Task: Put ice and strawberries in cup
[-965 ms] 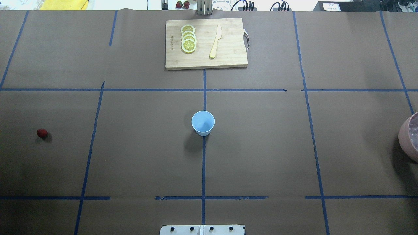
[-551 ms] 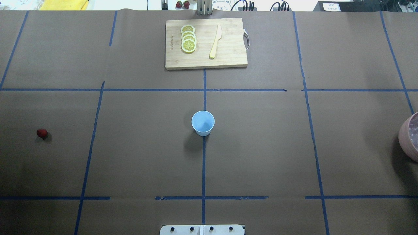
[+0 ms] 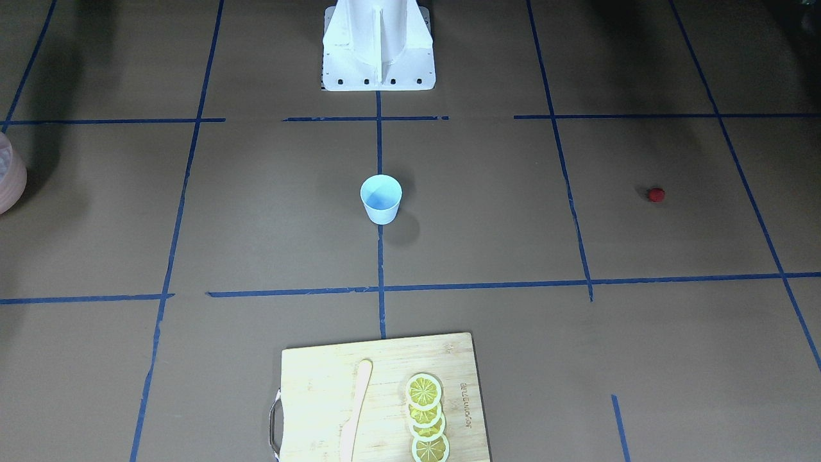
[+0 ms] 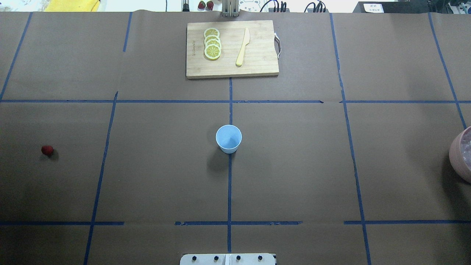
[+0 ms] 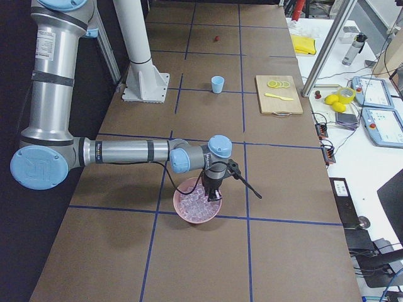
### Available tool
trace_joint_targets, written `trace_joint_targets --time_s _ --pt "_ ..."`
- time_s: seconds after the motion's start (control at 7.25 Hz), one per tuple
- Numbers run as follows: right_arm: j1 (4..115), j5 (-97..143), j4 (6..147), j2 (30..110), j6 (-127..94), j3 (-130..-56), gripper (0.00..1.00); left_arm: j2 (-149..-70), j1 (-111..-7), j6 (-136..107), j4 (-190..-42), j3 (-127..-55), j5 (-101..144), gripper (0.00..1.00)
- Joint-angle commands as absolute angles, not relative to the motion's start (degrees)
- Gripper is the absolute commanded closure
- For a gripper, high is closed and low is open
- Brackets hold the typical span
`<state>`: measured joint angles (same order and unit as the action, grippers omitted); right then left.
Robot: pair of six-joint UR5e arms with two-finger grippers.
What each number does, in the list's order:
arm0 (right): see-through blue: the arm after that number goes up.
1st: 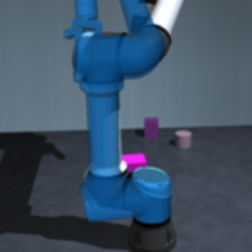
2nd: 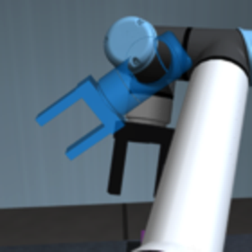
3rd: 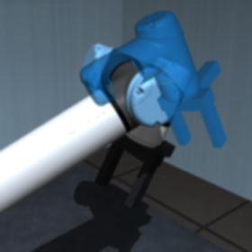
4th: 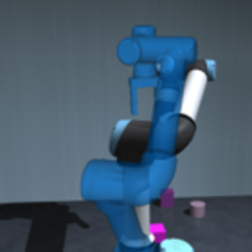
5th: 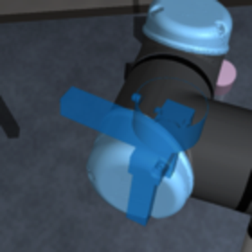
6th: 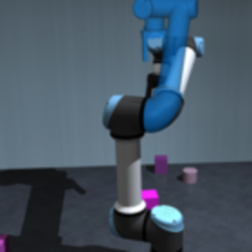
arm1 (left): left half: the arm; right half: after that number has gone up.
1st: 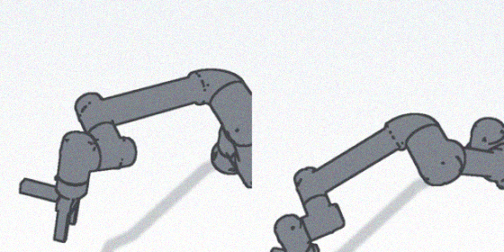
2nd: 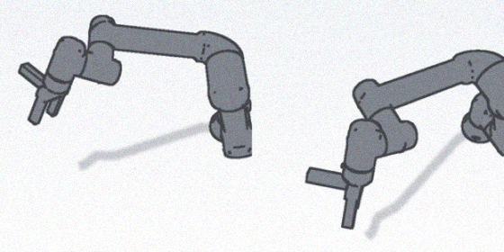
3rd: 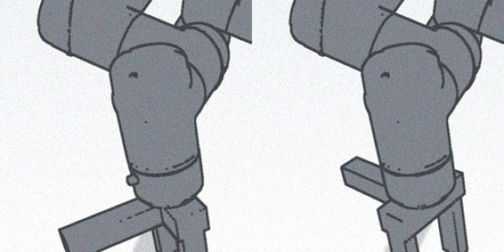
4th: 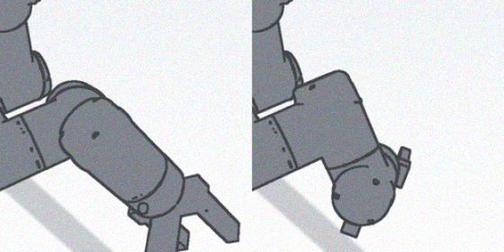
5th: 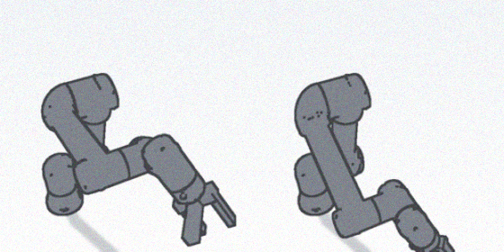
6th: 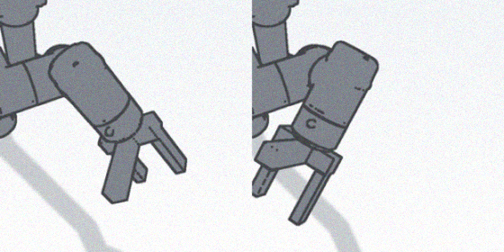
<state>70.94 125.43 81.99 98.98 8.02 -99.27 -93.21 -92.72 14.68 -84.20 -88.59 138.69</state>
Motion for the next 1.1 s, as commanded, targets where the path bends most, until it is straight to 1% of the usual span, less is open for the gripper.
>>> trace_joint_targets --time_s 0.0,0.14,0.28,0.69,0.96 --pt "73.1 125.9 91.6 98.3 10.2 -106.9 1.0 -93.2 -92.7 14.6 -84.2 -88.6 138.8 0.0" --pt "75.4 125.9 101.0 94.7 14.2 -111.1 1.0 -93.2 -92.7 14.6 -84.2 -88.6 138.8 0.0" --pt "76.8 125.8 109.1 89.5 15.3 -113.4 1.0 -93.3 -92.7 14.6 -84.2 -88.6 138.8 0.0" --pt "76.9 126.3 123.6 75.0 14.0 -114.4 1.0 -93.2 -92.7 14.6 -84.2 -88.5 138.8 0.0" --pt "75.7 132.0 126.4 69.0 6.7 -114.0 1.0 -92.8 -92.7 14.6 -84.2 -88.5 138.8 0.0"
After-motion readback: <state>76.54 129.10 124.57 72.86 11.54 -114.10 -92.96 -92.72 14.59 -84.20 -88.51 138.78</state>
